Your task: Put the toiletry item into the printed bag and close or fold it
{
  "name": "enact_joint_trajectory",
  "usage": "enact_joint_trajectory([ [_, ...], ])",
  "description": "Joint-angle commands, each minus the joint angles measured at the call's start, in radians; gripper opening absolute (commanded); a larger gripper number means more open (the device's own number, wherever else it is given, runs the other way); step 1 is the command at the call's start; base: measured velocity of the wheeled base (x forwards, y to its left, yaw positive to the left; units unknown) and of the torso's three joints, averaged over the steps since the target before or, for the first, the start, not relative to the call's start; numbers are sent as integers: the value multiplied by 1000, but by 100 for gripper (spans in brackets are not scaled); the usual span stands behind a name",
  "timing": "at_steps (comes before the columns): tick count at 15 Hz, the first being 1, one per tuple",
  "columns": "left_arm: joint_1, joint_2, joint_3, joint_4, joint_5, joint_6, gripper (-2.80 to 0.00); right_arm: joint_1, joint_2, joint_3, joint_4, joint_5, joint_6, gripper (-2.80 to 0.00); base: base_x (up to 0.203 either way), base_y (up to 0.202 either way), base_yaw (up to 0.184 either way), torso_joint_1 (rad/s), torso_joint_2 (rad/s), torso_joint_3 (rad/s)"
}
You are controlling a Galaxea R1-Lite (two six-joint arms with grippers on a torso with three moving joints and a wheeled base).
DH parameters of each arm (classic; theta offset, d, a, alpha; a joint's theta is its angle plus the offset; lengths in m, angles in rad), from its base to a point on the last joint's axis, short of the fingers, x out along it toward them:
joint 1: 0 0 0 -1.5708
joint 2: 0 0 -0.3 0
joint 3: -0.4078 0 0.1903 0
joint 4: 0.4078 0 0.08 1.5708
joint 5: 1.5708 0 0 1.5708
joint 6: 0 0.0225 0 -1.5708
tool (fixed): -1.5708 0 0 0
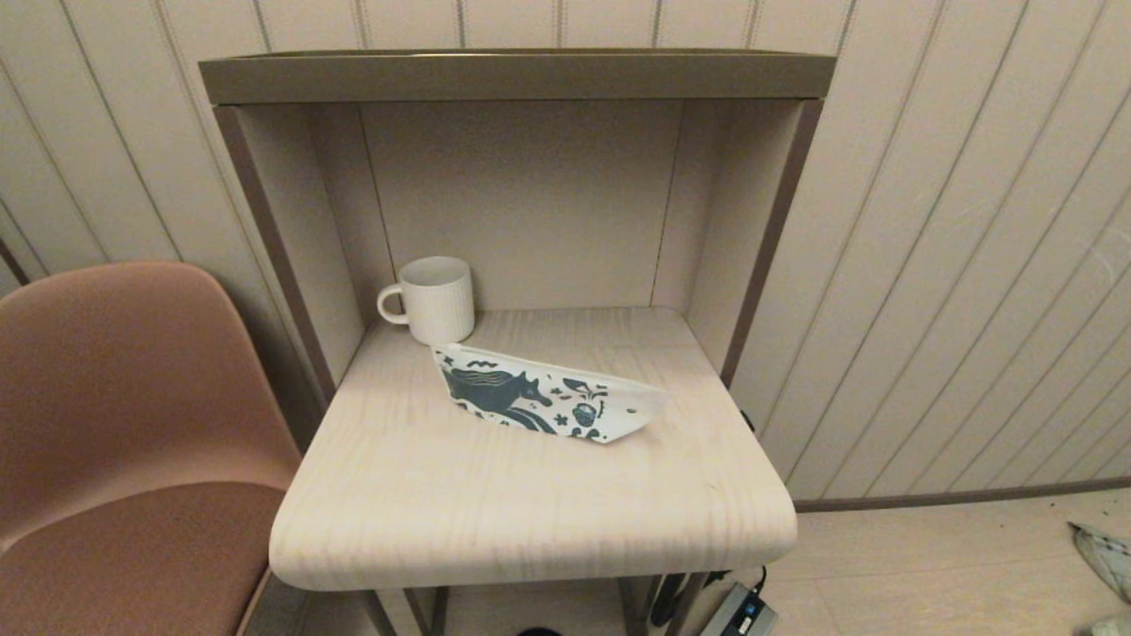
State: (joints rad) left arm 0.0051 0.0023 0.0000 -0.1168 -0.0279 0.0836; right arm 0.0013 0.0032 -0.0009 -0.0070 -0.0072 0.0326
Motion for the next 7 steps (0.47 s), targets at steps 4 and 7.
enact_joint_trajectory([
  [4, -2, 1, 0, -14, 22, -103, -280, 0, 4, 1, 4, 0, 4, -280, 0, 0, 0, 0, 0, 0],
  [7, -2, 1, 0, -14, 22, -100, -280, 0, 4, 1, 4, 0, 4, -280, 0, 0, 0, 0, 0, 0],
])
